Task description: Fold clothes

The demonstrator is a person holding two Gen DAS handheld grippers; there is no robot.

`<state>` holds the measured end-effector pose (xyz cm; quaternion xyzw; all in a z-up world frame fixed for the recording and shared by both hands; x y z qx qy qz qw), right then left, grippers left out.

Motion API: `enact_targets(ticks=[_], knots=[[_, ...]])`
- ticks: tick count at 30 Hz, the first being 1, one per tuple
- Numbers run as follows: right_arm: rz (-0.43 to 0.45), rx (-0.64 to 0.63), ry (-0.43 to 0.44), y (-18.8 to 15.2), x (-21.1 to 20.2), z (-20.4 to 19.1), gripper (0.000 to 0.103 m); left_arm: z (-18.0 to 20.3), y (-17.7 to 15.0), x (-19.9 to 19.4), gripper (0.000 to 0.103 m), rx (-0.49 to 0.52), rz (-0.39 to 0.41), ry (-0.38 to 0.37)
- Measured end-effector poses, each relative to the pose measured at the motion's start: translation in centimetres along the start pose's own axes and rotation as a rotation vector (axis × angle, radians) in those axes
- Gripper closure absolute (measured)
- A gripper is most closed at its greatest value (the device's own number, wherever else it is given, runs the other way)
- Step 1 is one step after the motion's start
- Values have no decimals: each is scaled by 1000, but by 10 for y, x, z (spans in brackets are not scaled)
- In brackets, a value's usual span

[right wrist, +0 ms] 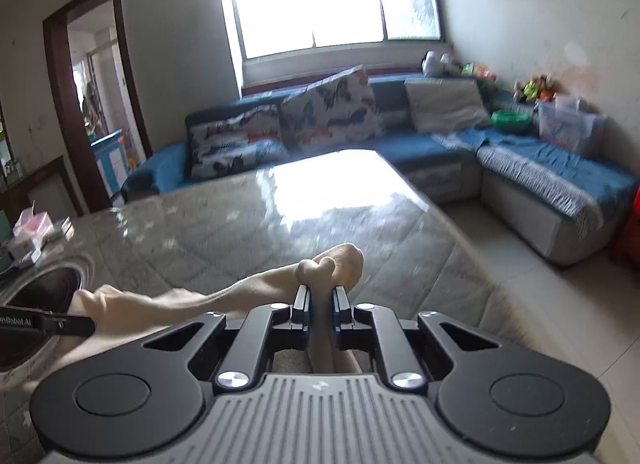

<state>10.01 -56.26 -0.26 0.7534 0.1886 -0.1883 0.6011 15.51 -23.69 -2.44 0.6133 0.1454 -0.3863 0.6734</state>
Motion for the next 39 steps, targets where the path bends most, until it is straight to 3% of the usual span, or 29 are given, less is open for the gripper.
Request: enact_targets(ticks=[5,9,13,17,23,30,39], knots=[[61,-50,-75,14,-19,4,93,21,2,5,90,40,-1,-34],[13,-60,-175,0,-7,20,93,28,-1,13,85,75,-16,-24],[-28,-60,-225,-16,2,27,89,23,-2,8,62,96,4,10],[-28,-60,-158,-13,-1,9,83,23,-2,-5,62,124,41,18],[-97,-112,-3,-13,24,-42,78,52,-14,-17,69,236,74,-44],[-159,-142,-4,-18,66,-62,77,71,-37,-7,70,316,40,-96],[-137,-159,-19,-14,73,-64,71,61,-44,-4,70,284,23,-105]])
Point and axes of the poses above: each gripper's, at about its wrist camera, not at the fingertips, and x roughly the way its jaws point, z to its right, y to its top, the point moved 9 cm from there along x, roughly the way its jaws point, and after that the axes turned 4 degrees about x, right-handed, at the moved point
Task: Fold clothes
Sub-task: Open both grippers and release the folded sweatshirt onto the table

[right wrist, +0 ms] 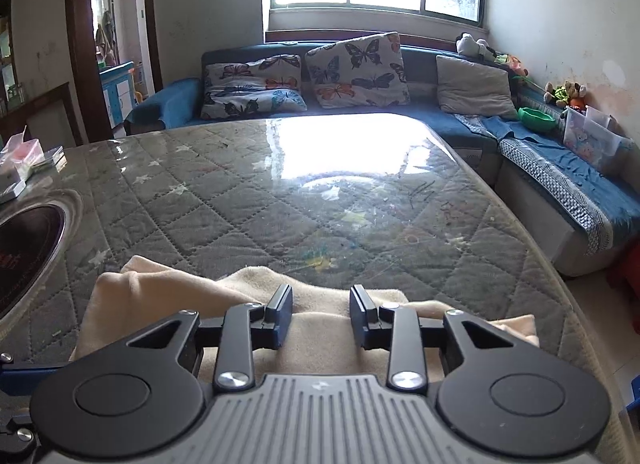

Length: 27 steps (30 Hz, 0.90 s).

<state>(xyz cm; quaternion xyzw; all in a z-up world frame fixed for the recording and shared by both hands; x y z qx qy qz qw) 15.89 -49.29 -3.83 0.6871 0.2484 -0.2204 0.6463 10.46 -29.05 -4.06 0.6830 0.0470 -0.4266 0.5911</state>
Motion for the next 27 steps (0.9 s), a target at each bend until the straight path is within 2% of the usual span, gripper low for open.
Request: enact_targets(ticks=[3,4,8,16,27], knots=[[12,-3,8,3,-9,-1,66,-3,-2,-4,67,-12,-3,11],[18,-6,15,1,-15,-2,62,-4,-3,-6,67,-18,-4,16],[20,-13,13,-13,-41,-3,57,-7,-6,-15,59,-44,-2,29],[32,-26,35,-60,-86,-10,57,-5,-16,-22,58,-25,-19,59],[75,-54,22,-75,-104,-19,54,5,-28,-31,47,-3,-62,119]])
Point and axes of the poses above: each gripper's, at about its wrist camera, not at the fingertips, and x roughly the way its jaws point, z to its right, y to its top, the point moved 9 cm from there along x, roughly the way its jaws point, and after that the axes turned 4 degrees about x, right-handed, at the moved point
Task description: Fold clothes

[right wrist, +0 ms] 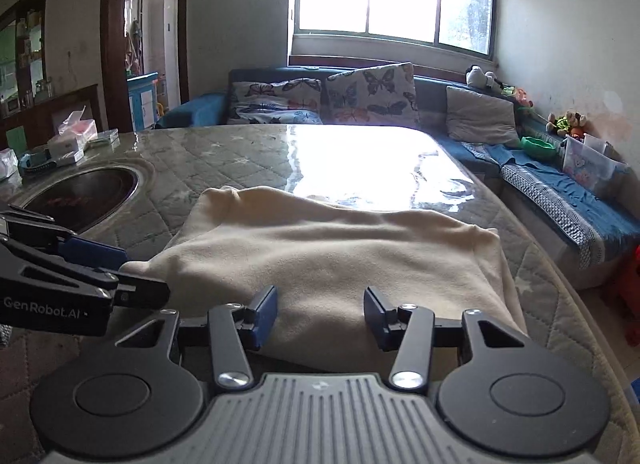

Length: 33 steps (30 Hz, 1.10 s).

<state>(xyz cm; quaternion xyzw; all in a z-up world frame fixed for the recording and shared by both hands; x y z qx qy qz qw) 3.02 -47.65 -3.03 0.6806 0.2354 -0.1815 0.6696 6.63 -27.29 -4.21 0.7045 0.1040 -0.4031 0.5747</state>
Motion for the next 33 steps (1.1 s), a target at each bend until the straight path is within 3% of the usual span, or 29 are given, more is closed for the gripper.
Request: enact_targets(ticks=[11,18,20,24,25,33], knots=[[-16,43,-44,-11,-20,3,42,4,-11,-11,28,-8,-9,37],[-34,115,-81,-17,-25,9,36,9,-12,-16,10,9,0,57],[-39,141,-76,-18,-27,11,28,11,-12,-17,6,10,4,51],[-37,158,-93,-20,-30,14,23,15,-12,-18,0,4,8,41],[-37,160,-96,-21,-30,14,18,16,-13,-19,0,2,8,40],[-36,172,-127,-23,-32,17,10,18,-19,-18,0,-16,-10,29]])
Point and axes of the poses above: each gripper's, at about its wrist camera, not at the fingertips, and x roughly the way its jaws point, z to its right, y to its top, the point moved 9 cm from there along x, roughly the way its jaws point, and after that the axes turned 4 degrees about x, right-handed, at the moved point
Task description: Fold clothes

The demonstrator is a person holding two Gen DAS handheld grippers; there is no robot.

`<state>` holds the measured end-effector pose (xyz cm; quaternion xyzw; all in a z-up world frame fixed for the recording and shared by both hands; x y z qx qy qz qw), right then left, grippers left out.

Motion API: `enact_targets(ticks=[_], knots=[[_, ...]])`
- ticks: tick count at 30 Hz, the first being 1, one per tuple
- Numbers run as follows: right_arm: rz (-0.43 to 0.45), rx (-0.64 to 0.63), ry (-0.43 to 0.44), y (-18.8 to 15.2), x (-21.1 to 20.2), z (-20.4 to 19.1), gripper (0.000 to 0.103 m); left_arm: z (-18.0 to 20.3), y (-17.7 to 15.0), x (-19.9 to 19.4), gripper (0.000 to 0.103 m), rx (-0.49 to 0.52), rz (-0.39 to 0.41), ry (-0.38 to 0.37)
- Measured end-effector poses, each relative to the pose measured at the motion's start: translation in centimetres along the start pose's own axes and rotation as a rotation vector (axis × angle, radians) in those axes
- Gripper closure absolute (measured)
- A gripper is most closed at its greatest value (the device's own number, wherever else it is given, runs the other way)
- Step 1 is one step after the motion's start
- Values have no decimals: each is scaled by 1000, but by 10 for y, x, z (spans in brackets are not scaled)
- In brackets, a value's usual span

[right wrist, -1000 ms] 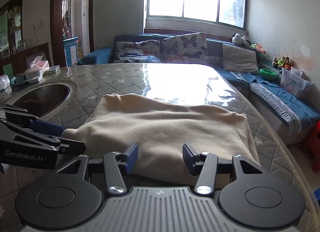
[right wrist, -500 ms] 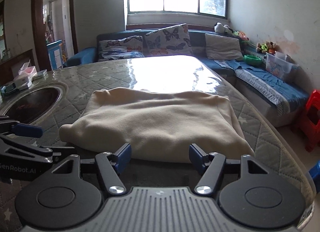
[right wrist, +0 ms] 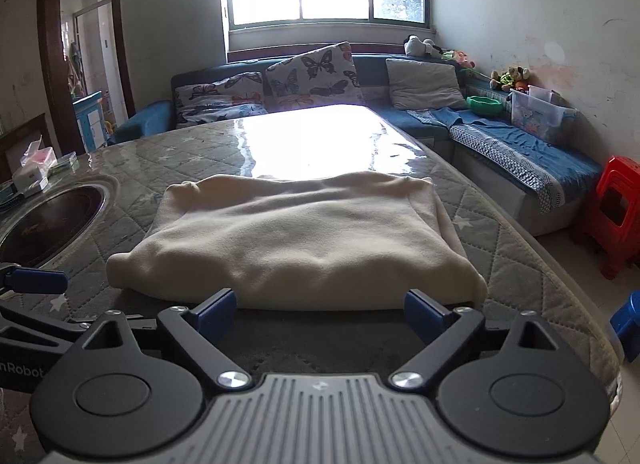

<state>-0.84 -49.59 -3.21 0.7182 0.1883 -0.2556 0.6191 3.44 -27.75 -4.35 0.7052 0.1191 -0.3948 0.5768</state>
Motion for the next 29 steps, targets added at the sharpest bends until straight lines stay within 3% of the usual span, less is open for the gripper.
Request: enact_targets(ticks=[2,8,29], knots=[[0,3,-12,-1,0,1,4,0,-1,-1,0,1,-1,0],[2,2,-25,-2,-4,3,0,0,-5,-4,0,-1,2,2],[1,-10,-35,-9,-14,1,0,0,-17,-18,0,-18,2,11]])
Point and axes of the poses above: each gripper's, at about its wrist camera, not at the fingertips, and x roughly the way its jaws point, z to its right, y to its top, the point moved 9 cm from there along x, roughly the way its jaws point, and after that the axes turned 4 degrees about x, right-handed, at the moved point
